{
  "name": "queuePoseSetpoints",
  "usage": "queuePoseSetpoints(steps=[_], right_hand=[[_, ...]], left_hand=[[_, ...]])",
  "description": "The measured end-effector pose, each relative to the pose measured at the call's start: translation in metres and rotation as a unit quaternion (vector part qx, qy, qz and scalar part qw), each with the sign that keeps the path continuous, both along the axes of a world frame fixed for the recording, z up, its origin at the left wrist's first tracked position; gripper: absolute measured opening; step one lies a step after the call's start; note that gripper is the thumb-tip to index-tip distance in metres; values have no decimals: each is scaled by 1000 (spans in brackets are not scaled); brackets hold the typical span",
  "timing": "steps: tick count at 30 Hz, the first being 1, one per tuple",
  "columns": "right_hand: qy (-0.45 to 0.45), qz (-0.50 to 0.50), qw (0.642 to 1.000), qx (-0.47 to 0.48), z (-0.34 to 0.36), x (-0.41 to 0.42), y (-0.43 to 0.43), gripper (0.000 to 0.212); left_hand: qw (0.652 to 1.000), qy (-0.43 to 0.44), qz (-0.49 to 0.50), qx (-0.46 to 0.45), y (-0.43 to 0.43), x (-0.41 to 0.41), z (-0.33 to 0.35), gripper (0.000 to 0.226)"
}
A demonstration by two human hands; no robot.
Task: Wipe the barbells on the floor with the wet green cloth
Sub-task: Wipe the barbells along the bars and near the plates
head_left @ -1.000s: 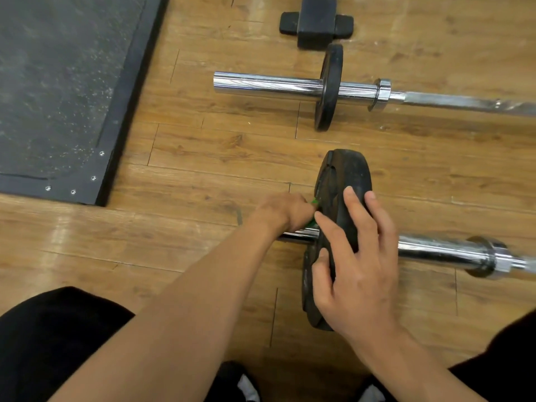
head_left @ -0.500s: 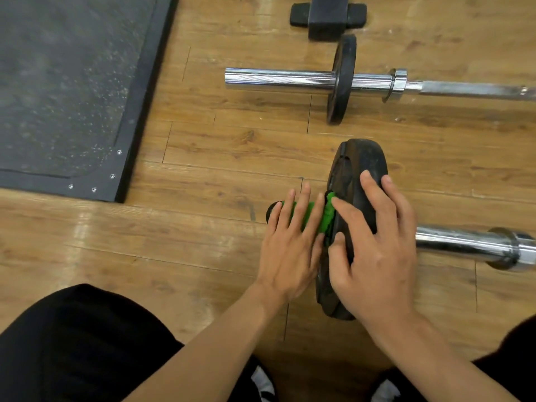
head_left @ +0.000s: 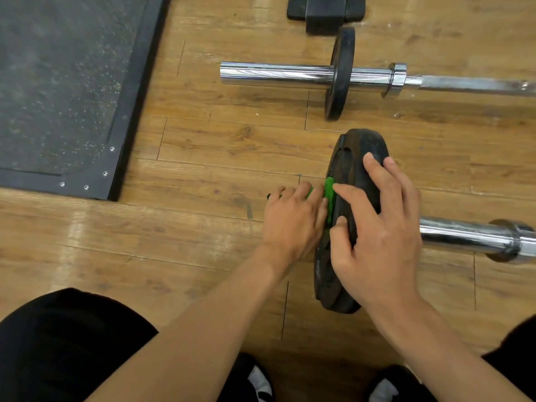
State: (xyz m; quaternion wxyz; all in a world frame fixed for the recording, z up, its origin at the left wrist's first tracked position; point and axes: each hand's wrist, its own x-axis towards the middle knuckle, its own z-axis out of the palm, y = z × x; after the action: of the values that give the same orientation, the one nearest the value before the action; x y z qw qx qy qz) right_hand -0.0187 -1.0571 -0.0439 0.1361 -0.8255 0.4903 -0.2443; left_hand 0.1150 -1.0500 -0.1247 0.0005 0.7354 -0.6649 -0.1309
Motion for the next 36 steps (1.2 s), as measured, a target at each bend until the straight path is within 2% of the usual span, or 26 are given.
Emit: queuePoseSetpoints(steps=[3, 5, 6, 8, 14, 18, 23, 25, 28, 31, 33, 36], right_hand=[[-5, 4, 1000, -3, -3, -2, 1, 38], [-10, 7, 1000, -4, -3, -4, 1, 38], [-13, 7, 1000, -3, -3, -4, 0, 38], [-17, 10, 1000, -1, -2, -3, -3, 37], [-14, 12, 1000, 10, 0, -1, -4, 39], [-27, 4, 1000, 13, 1, 1, -11, 38], [-37, -1, 999, 37, 1, 4, -23, 39], [-41, 2, 998, 40, 2, 5, -25, 39], [-43, 6, 999, 31, 0, 4, -24, 36], [-46, 8, 999, 25, 0, 2, -19, 37], [-51, 7, 998, 22, 0, 2, -17, 38], [-62, 5, 998, 29, 0, 3, -18, 38]], left_hand=[[989, -24, -27, 144, -37, 7, 14, 37], [978, -20, -52, 203, -51, 8, 17, 39], [978, -17, -59, 200, -50, 8, 18, 39], [989, -13, -48, 137, -35, 6, 15, 38], [1000, 3, -13, 26, 41, -8, 1, 55], [998, 14, -11, 59, 9, -3, 11, 51], [973, -5, -82, 216, -65, 7, 14, 39], [978, -11, -72, 193, -63, 8, 13, 39], [996, 2, 1, 88, -5, 0, 16, 48], [998, 29, -23, 48, 30, 4, 6, 50], [997, 21, -6, 77, 3, 18, 7, 48], [985, 23, 11, 169, -49, 33, 3, 48]])
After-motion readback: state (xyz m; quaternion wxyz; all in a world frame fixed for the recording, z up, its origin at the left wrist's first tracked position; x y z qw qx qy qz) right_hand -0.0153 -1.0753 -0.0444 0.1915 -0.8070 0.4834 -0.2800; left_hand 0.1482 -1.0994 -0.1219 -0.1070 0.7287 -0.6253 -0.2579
